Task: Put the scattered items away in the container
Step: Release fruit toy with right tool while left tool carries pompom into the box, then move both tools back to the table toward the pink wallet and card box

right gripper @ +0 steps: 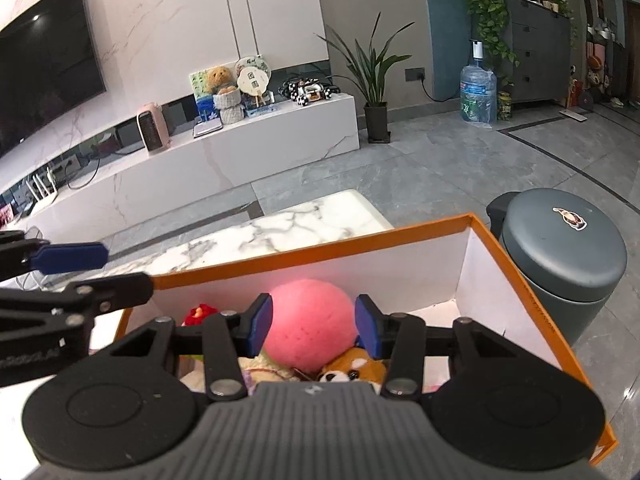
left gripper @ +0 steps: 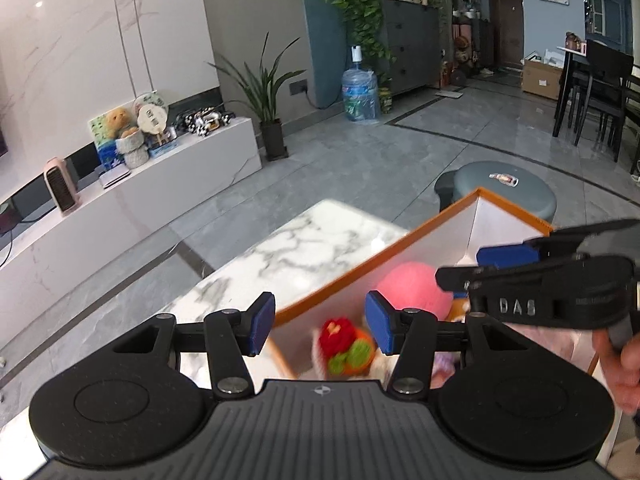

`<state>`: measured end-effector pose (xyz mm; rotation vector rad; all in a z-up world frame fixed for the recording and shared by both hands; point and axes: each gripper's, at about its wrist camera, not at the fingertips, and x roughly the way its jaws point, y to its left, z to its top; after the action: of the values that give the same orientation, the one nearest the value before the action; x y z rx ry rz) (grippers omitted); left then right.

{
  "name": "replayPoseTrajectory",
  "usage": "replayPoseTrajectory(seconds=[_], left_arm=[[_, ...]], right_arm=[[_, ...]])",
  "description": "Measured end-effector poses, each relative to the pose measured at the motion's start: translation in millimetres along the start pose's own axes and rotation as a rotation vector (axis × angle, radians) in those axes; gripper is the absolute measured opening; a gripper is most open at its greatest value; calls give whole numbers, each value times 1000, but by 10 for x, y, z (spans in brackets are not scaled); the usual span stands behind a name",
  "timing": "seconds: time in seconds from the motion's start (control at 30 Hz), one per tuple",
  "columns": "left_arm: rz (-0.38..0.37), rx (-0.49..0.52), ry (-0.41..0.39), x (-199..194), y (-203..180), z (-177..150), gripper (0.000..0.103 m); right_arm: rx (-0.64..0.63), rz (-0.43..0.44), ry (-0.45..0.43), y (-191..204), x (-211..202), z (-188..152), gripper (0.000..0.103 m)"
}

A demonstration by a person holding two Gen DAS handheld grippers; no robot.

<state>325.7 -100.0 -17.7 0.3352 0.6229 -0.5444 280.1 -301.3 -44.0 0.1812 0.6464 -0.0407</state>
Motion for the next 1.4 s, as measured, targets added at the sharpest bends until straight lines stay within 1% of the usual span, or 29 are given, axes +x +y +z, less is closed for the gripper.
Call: replayPoseTrajectory(seconds=[0.17,0.3,0.4,0.47,0.53,0.67,0.73,0.8,0.87,0.9,0.97,1.07,1.17,1.23,1.33,1.4], left_arm=[[47,12,-5,-167,74,-161,59],[96,-22,3,-344,227,-362,60],[133,-51,30,-480,406,-534,61],[167,-57,55,-561,519,-645,63],[193,-61,78,-644,623,-757,65],[201,-80,114,-751,813,-966,68],[203,-61,131,-751,877,-1046,69],[207,-21,142,-723,926,-1109,72],[198,44,146,-685,971,-1170,75],[192,85,148,-650,975,-1196,76],[180,166,160,-559,984,-1254,78],[150,277,179,-404,1016,-1347,78],[117,335,194,-236,1080,-1405,79],[97,365,206,-113,1125,-1438,79],[78,414,229,83,1184,-1484,79],[51,447,239,185,1213,-1514,80]], right_arm=[[-18,25,-15,142,-140,45,48],[-9,79,-42,249,-273,18,48],[2,136,-51,388,-340,-8,49],[0,180,-61,526,-389,-43,54],[-7,223,-68,675,-429,-82,55],[-46,279,-52,996,-434,-210,55],[-68,301,-32,1156,-421,-293,55],[-90,315,-8,1319,-399,-384,57],[-116,311,13,1468,-353,-479,61],[-134,305,23,1548,-323,-526,61],[-168,290,43,1693,-260,-621,64],[-211,240,77,1868,-141,-753,65],[-232,182,115,1953,18,-829,68],[-228,163,138,1970,134,-847,71],[-243,152,165,2001,264,-896,81],[-264,134,171,2049,321,-944,82]])
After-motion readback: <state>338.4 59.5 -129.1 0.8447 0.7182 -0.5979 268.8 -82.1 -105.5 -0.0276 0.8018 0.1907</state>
